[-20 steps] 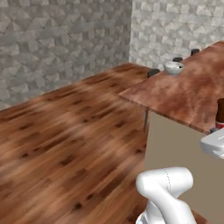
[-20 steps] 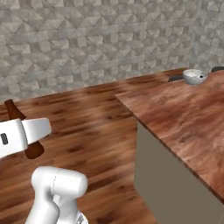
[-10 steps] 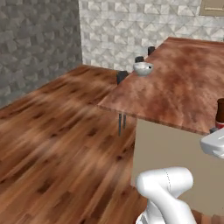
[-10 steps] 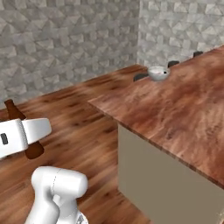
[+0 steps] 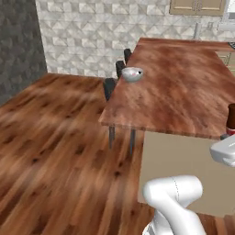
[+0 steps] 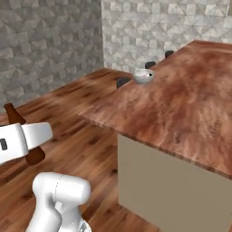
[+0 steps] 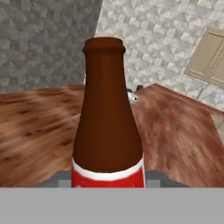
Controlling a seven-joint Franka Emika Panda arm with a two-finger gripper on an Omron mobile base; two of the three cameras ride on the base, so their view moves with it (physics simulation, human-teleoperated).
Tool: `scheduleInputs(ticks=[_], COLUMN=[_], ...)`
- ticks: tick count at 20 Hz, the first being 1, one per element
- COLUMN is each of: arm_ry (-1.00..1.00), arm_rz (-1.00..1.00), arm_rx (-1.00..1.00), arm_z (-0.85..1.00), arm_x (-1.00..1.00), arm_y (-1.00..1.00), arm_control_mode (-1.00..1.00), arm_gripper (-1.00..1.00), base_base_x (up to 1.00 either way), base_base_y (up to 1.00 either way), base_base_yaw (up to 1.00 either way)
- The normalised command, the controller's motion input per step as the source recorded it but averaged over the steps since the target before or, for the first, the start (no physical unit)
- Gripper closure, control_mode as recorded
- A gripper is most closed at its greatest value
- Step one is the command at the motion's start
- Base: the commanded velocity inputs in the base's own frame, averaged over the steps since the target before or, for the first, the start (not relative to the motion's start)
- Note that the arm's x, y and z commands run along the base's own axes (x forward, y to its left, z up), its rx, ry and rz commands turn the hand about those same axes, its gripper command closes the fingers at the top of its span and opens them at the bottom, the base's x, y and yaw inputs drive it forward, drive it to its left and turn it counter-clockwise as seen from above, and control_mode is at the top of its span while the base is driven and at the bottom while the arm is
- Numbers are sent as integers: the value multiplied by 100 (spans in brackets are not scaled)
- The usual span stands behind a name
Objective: Open the fridge, grab two sodas, and place both sodas inside the bowl with ice on the dining counter.
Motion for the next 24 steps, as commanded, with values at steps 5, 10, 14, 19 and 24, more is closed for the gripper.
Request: scheduleInputs(ticks=[5,10,14,19,24], arm_ry=[0,0,0,0,0], arm_rz=[0,0,0,0,0], arm_rx=[0,0,0,0,0], arm_z=[0,0,0,0,0], arm_x=[0,0,0,0,0], arm_y=[0,0,0,0,0], arm_control_mode=[100,100,100,100,100], arm_gripper=[100,100,100,100,100], base_base_x=[41,55,64,66,66], base_base_y=[80,82,80,79,75], base_base_yaw=[-35,-34,-33,-34,-35])
